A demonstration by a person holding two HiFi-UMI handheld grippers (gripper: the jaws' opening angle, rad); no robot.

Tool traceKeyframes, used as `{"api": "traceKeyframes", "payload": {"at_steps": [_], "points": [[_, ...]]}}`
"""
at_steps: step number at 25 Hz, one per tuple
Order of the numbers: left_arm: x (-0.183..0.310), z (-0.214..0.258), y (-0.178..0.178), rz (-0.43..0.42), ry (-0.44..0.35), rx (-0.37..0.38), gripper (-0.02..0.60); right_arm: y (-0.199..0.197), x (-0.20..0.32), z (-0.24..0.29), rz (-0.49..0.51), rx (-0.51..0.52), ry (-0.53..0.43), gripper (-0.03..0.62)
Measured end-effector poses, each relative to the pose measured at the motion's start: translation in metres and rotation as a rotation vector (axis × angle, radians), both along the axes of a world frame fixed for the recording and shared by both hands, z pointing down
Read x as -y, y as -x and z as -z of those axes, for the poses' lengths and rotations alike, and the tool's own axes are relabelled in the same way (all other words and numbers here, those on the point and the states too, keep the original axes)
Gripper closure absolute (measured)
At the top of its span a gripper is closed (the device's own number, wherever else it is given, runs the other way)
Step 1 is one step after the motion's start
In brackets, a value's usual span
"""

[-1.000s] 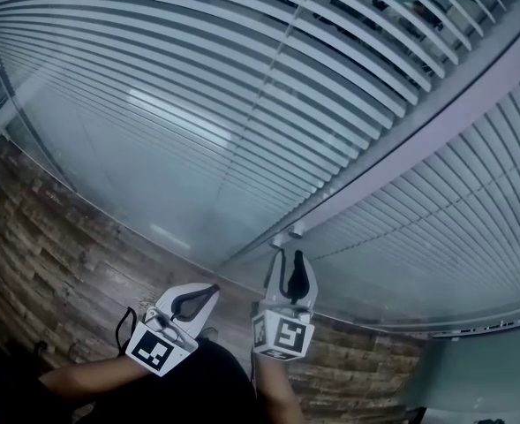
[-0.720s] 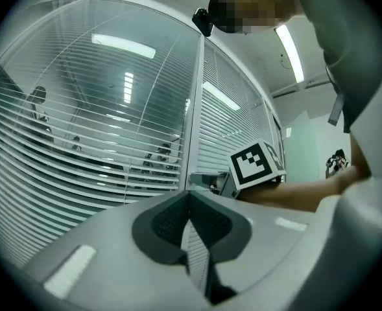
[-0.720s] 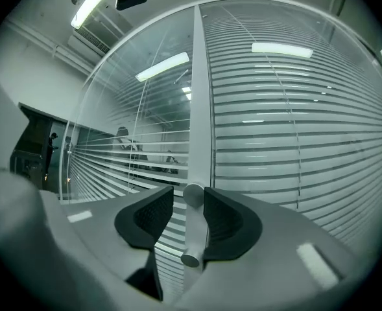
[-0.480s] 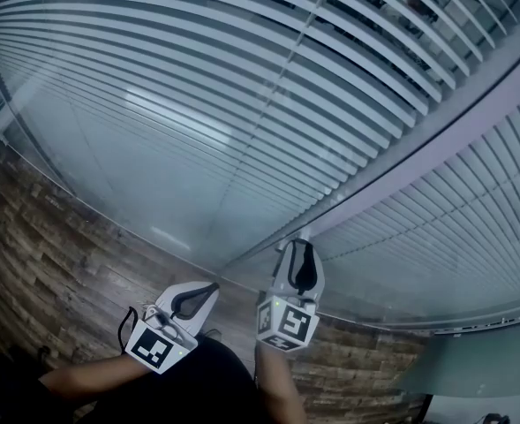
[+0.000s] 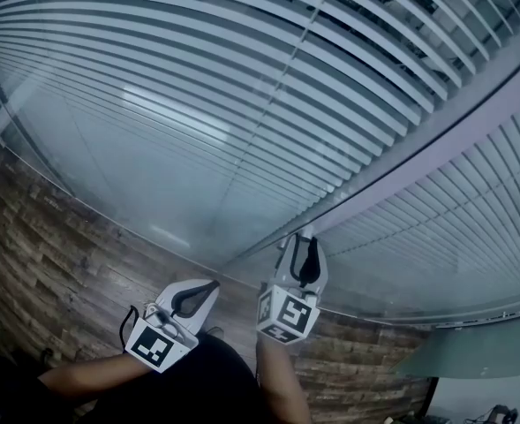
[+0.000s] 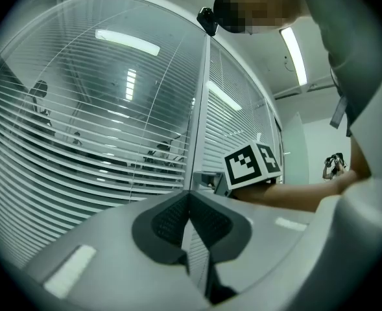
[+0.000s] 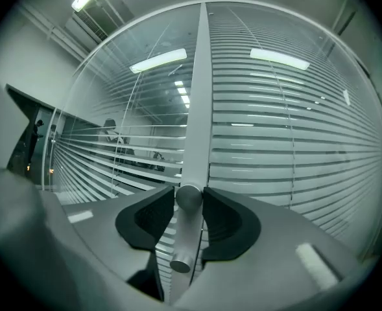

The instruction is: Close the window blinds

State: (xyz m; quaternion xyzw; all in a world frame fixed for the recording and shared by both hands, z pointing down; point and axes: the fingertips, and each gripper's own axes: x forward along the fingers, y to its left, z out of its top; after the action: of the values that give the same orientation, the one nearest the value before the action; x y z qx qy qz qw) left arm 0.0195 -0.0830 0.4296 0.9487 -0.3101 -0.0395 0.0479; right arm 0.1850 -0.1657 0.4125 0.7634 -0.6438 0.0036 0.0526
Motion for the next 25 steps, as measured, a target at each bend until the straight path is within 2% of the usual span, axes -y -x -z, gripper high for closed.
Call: {"api": "traceKeyframes", "payload": {"at_steps": [2, 4, 8, 11, 13, 15, 17, 18, 22, 23, 25], "points": [[-0.003, -0.003, 0.003, 0.001, -0.003, 0.001, 0.583, 0.000, -0.004, -0.002, -0.006, -0.035, 0.000, 0.463], [-0.006, -0.003, 0.007, 0.010, 0.005, -0.002, 0.583, 0.004, -0.008, 0.000, 0.001, -0.117, 0.017, 0.465], [0.000, 0.003, 0.004, 0.011, 0.022, 0.003, 0.583, 0.007, 0.000, 0.008, 0.045, -0.470, 0.106, 0.465], [0.004, 0.008, 0.001, 0.013, 0.017, 0.014, 0.583, 0.008, 0.005, 0.013, 0.072, -0.646, 0.158, 0.465], [-0.001, 0.010, -0.002, 0.005, 0.006, 0.017, 0.583, 0.010, 0.002, 0.014, 0.077, -0.711, 0.173, 0.465], [-0.006, 0.011, -0.004, -0.006, 0.003, 0.017, 0.583, 0.010, 0.000, 0.014, 0.083, -0.715, 0.172, 0.462], [-0.007, 0.012, -0.005, -0.010, 0.005, 0.013, 0.583, 0.008, 0.001, 0.013, 0.106, -0.621, 0.156, 0.459], [-0.007, 0.013, -0.006, -0.008, 0.007, 0.010, 0.583, 0.006, 0.001, 0.012, 0.122, -0.521, 0.140, 0.458], [-0.010, 0.011, -0.005, 0.008, 0.014, 0.005, 0.583, -0.008, -0.004, 0.012, 0.141, 0.052, 0.036, 0.418], [-0.009, 0.012, -0.004, 0.011, 0.013, 0.004, 0.583, -0.009, -0.005, 0.013, 0.137, 0.139, 0.016, 0.418], [-0.007, 0.012, -0.001, 0.019, 0.017, 0.002, 0.583, -0.007, -0.002, 0.014, 0.132, 0.230, -0.009, 0.422]]}}
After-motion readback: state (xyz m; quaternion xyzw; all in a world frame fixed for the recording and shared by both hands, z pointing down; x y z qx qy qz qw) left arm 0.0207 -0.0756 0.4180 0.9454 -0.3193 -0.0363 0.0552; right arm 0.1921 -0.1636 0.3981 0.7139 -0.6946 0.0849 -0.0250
